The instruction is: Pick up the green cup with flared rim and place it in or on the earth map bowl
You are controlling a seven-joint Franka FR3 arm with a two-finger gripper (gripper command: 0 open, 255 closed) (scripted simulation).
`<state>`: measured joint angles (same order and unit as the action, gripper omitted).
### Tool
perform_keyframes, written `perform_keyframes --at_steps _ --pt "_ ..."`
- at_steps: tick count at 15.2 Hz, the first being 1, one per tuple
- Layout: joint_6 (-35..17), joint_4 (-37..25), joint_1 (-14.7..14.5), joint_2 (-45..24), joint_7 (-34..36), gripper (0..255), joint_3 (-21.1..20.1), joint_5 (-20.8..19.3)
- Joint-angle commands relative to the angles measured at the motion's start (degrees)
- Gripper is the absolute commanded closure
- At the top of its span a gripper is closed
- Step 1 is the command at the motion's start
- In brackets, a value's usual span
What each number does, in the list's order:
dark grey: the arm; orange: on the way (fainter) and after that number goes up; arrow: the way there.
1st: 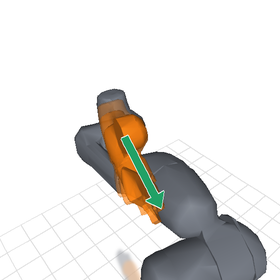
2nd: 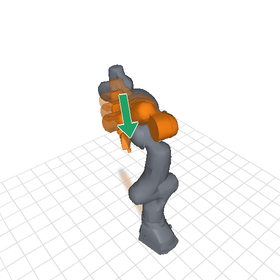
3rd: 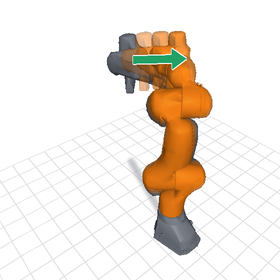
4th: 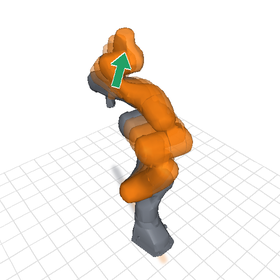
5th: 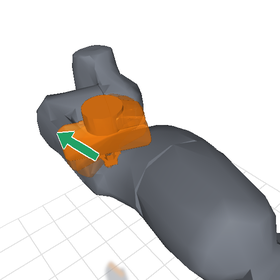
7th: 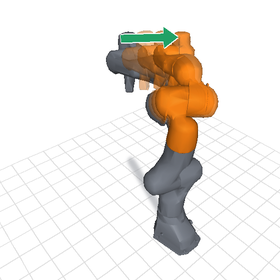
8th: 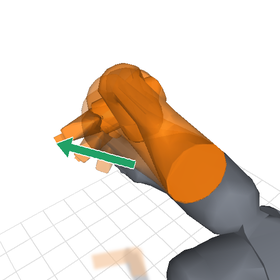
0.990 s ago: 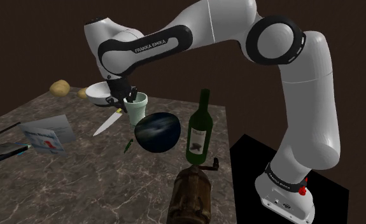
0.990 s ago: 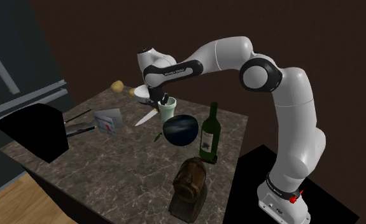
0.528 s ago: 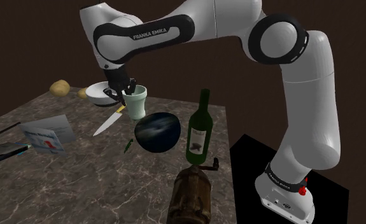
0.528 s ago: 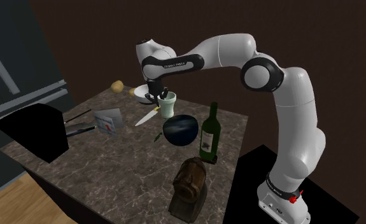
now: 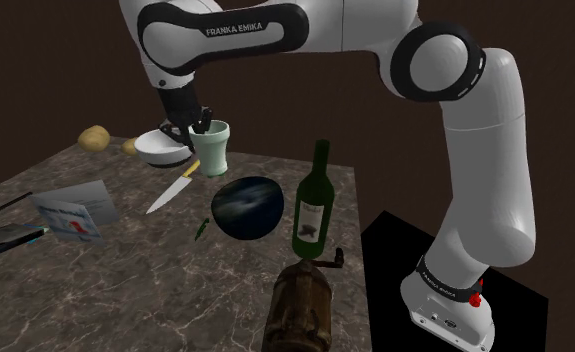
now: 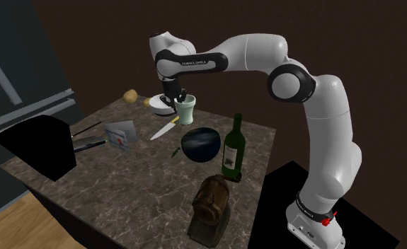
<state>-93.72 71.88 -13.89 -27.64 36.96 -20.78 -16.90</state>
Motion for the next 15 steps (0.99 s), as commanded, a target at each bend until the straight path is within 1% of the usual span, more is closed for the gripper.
perform_keyframes --at_steps 1,9,15 --pt "1.77 -2.03 -0.33 -0.23 -0.2 255 -0.02 -0.04" --pt "8.96 -11.15 -1.84 -2.03 -1.26 255 0.08 -0.54" --pt "15.58 -20.98 -3.83 -5.07 -2.3 255 0.44 -1.53"
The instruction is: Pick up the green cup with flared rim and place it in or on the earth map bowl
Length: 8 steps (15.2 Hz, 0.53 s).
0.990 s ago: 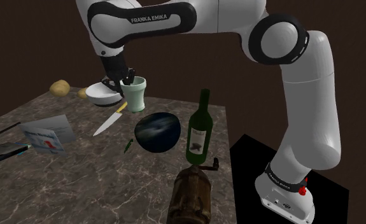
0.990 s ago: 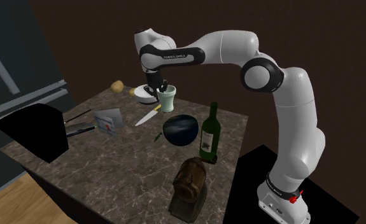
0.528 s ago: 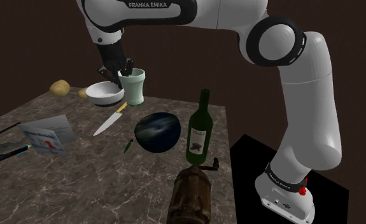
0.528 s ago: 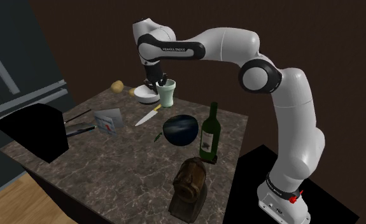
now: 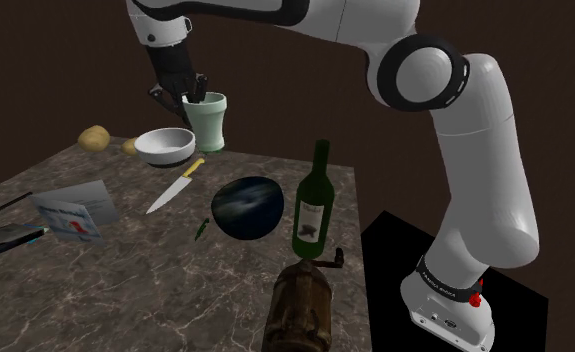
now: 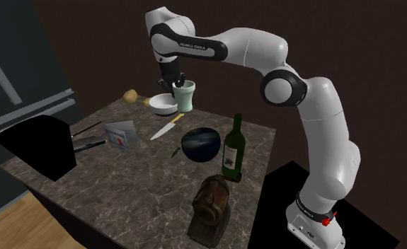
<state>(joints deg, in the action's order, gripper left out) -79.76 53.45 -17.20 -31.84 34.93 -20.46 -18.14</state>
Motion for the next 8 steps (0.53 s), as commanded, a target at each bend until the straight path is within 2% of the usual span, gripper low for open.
perform_keyframes --at_steps 1,4,8 --pt "2.81 -4.47 -0.95 -1.57 -0.48 255 0.22 -0.52" --pt "-2.47 12.18 2.89 9.76 0.83 255 -1.29 2.75" --pt "-5.85 26.47 5.65 21.3 0.9 255 -2.08 6.78"
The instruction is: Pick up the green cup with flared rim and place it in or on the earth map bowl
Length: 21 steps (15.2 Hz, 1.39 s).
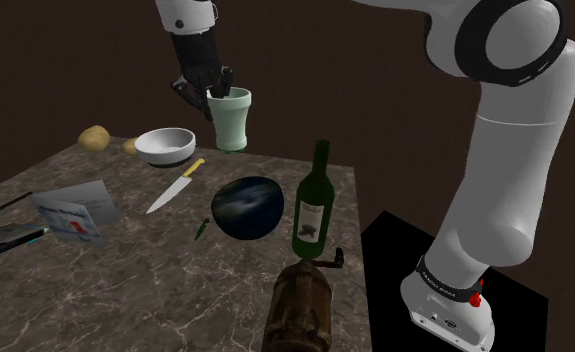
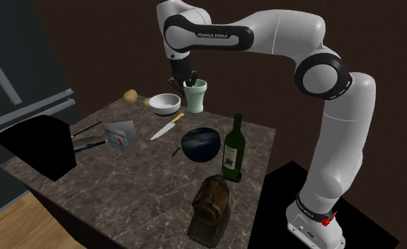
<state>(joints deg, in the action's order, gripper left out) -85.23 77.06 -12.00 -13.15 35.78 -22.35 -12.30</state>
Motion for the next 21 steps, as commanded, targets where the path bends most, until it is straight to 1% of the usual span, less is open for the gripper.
perform_keyframes --at_steps 1,4,7,21 --pt "-0.87 5.77 0.89 5.25 -0.08 255 -0.24 1.91" --pt "-1.71 13.48 1.71 12.79 -0.7 255 -0.16 4.76" --pt "-1.67 20.11 1.91 20.09 -1.49 255 0.25 7.45" --pt "-12.62 32.45 1.75 21.55 -0.76 255 0.44 7.93"
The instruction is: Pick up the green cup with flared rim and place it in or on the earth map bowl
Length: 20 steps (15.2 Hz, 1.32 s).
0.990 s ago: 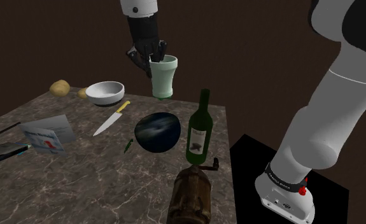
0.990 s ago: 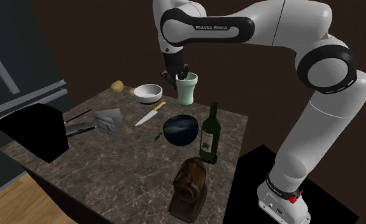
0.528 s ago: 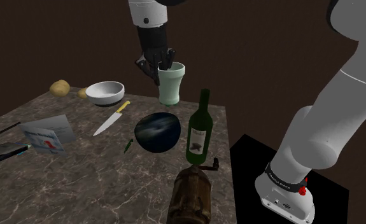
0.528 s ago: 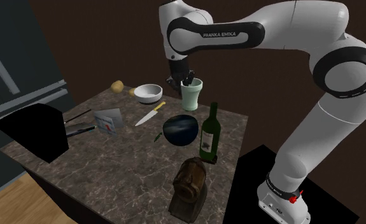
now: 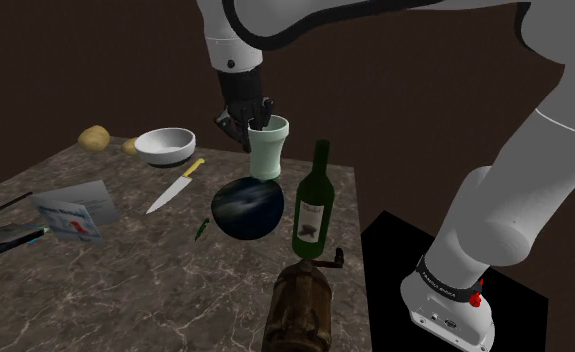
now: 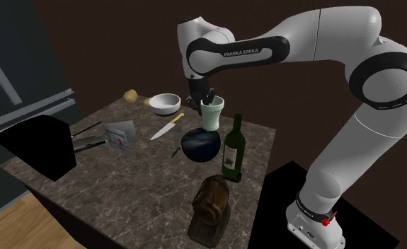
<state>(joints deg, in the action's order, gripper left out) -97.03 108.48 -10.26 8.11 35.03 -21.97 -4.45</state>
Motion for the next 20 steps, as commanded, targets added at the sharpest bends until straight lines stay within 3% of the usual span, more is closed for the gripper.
perform_keyframes --at_steps 1,7,15,16,20 --pt "-1.59 1.8 0.0 0.28 0.06 255 0.04 0.08" --pt "-5.81 5.83 -0.06 0.05 0.57 255 -0.06 -0.05" --pt "-5.81 5.82 -0.06 0.03 0.57 255 -0.06 -0.05" --pt "-5.81 5.81 -0.06 0.03 0.57 0 -0.06 -0.06" --pt "-5.81 5.81 -0.06 0.02 0.58 0 -0.06 -0.06"
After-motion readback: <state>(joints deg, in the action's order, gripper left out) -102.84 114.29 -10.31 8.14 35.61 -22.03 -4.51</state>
